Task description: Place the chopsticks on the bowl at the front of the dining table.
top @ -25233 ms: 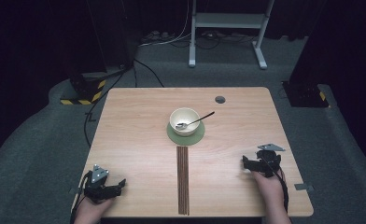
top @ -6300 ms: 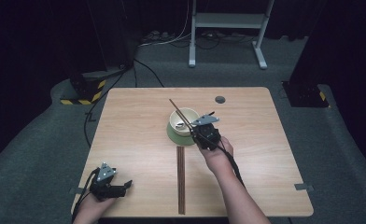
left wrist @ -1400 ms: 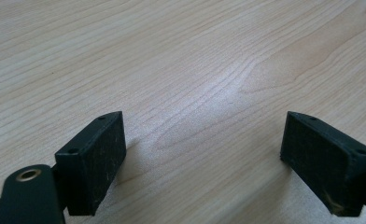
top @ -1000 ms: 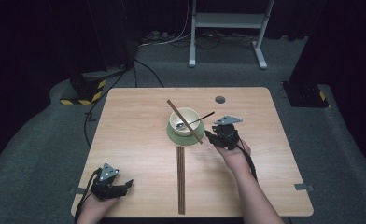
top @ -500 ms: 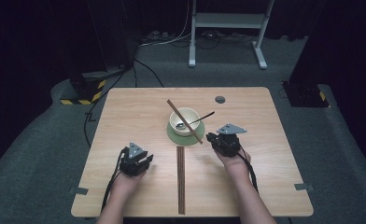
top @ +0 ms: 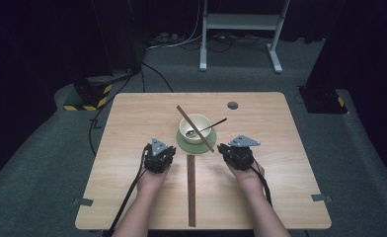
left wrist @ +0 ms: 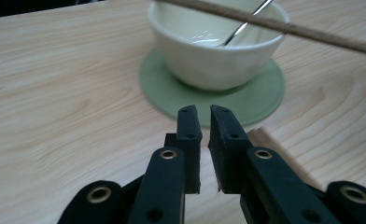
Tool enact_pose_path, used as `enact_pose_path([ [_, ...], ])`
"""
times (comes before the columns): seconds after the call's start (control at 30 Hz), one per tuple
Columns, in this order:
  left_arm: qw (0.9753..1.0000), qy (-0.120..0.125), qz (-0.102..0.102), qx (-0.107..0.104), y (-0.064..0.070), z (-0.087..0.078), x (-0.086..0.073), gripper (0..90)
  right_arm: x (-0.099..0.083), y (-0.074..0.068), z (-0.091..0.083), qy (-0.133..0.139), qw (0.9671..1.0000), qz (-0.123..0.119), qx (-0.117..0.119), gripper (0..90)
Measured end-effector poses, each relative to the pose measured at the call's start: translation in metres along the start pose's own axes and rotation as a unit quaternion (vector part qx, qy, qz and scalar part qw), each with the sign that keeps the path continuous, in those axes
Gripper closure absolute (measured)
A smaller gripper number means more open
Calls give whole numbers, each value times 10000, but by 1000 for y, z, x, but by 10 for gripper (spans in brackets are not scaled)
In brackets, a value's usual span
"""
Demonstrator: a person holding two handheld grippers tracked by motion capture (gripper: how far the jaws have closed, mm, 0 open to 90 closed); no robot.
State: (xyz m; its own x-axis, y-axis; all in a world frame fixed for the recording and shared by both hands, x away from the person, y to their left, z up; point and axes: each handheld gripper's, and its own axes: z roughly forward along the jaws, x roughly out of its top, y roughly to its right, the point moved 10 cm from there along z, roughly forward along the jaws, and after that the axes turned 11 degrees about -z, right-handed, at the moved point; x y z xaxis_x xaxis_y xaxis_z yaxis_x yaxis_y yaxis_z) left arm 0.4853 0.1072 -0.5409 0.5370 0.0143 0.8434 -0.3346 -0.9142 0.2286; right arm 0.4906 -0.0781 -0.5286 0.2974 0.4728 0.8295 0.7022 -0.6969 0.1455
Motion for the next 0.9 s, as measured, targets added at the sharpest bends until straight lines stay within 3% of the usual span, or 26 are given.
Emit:
enact_pose_path([
  [0.07, 9999, 84, 49, -87, 12, 9, 4, 822, -1, 0, 0, -19, 10000, -9, 1, 811],
  [0.1, 9999, 84, 49, -87, 12, 9, 4, 822, -2, 0, 1, -17, 10000, 12, 14, 810],
  [0.13, 9998, 175, 45, -94, 25, 18, 7, 822, -2, -1, 1, -24, 10000, 44, 36, 809],
  [0.17, 9988, -120, 481, -9, 23, 17, 5, 823, -2, -2, 2, -36, 10000, 33, 50, 807],
  [0.27, 9989, -111, 443, 132, 32, 27, 9, 861, -2, -5, 4, -28, 10000, -29, 89, 808],
  [0.57, 9987, -85, 496, 109, 53, 41, 10, 823, -1, -10, 5, 8, 9999, -75, 154, 808],
  [0.9, 9990, -14, 418, 142, 52, 41, 15, 812, -1, -16, 8, -8, 9997, -114, 226, 807],
])
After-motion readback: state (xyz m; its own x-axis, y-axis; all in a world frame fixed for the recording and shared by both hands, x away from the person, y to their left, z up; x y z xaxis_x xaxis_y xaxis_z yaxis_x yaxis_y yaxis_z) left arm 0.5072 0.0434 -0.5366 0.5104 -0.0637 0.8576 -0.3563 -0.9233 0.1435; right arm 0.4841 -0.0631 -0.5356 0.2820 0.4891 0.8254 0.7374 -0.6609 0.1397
